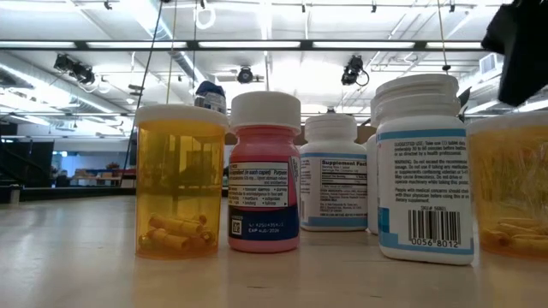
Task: Pick and place medicine bottles onto shelf by color
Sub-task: Put the right orange bottle on the shelf
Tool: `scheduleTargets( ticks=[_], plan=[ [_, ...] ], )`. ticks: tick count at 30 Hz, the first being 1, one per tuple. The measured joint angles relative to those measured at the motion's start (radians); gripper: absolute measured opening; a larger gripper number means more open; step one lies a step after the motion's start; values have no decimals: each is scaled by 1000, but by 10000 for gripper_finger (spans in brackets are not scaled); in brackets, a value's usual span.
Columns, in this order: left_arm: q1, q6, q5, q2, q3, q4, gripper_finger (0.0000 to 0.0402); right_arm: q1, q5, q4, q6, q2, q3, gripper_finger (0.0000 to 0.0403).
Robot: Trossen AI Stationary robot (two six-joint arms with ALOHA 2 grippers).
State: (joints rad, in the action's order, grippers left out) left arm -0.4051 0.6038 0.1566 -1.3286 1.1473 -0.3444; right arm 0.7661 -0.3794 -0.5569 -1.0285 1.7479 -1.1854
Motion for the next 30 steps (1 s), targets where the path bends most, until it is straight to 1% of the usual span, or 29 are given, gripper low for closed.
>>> scheduleTargets(
  ticks=[6, 10, 14, 22, 30],
  plan=[
    [-36, -39, 96, 74, -56, 140, 106, -42, 21, -13, 0, 10, 0, 297],
    [-48, -33, 101, 80, -70, 178, 95, -55, 60, 2, 1, 23, -1, 297],
    [-54, 4, 102, 80, -70, 179, 82, -56, 83, 21, -12, 35, -1, 296],
    [-54, 14, 101, 80, -70, 242, 65, -51, 73, 18, -20, 41, 0, 296],
    [-64, 27, 101, 80, -70, 243, 68, -51, 49, 14, -12, 42, 0, 296]
  ],
)
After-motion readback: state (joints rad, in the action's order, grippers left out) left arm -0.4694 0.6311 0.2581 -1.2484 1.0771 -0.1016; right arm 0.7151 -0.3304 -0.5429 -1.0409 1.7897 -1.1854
